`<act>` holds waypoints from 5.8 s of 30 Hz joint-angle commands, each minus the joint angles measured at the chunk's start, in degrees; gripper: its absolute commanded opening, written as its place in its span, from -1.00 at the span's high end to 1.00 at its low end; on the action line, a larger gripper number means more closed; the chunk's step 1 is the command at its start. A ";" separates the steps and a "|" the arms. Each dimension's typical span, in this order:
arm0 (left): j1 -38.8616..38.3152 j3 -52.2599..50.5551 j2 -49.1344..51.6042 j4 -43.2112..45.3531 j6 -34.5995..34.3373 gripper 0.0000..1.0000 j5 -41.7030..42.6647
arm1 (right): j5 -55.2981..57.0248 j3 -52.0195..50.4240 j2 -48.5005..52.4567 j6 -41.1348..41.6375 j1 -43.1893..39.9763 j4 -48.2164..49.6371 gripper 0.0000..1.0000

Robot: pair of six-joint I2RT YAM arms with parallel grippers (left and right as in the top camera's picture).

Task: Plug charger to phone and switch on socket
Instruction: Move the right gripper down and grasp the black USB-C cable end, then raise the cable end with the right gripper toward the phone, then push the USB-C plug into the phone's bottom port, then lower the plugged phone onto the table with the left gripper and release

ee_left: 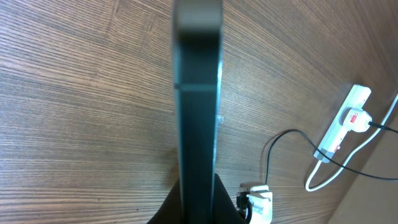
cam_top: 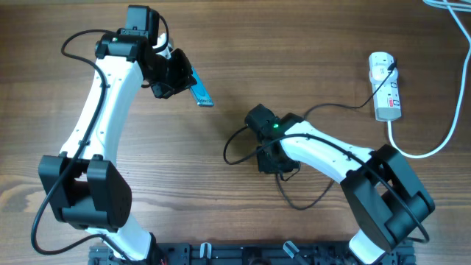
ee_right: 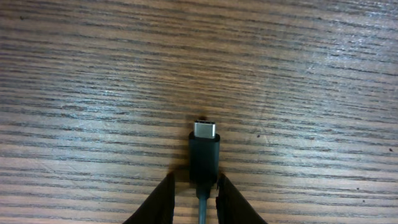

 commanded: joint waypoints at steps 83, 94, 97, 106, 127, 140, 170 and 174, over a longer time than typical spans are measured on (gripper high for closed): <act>-10.08 0.48 -1.46 19.30 14.91 0.92 39.01 | -6.69 11.26 -30.88 -5.95 -1.95 1.46 0.91; -10.08 0.48 -1.46 19.28 14.88 0.92 41.38 | -4.55 11.26 -30.51 -4.66 -1.99 2.08 0.91; -10.08 0.48 -1.46 19.30 14.91 0.92 41.35 | -4.52 11.26 -30.49 -4.66 -1.99 2.43 0.91; -10.08 0.48 -1.46 19.30 14.88 0.92 41.35 | -5.35 11.26 -30.34 -6.16 -3.74 2.45 0.91; -10.08 0.48 -1.46 18.95 14.88 0.92 41.35 | -2.75 11.26 -30.34 -9.73 -3.76 6.54 0.91; -10.08 0.48 -1.46 18.40 14.88 0.92 41.35 | 0.94 11.26 -30.34 -12.59 -3.76 8.46 0.84; -9.14 0.37 11.80 6.16 15.13 0.92 21.31 | -4.42 11.17 -31.52 -3.19 -3.76 -6.99 -0.99; -10.54 0.37 17.46 6.40 15.13 0.92 21.97 | -4.42 11.06 -31.52 -3.17 -3.74 -7.74 -0.99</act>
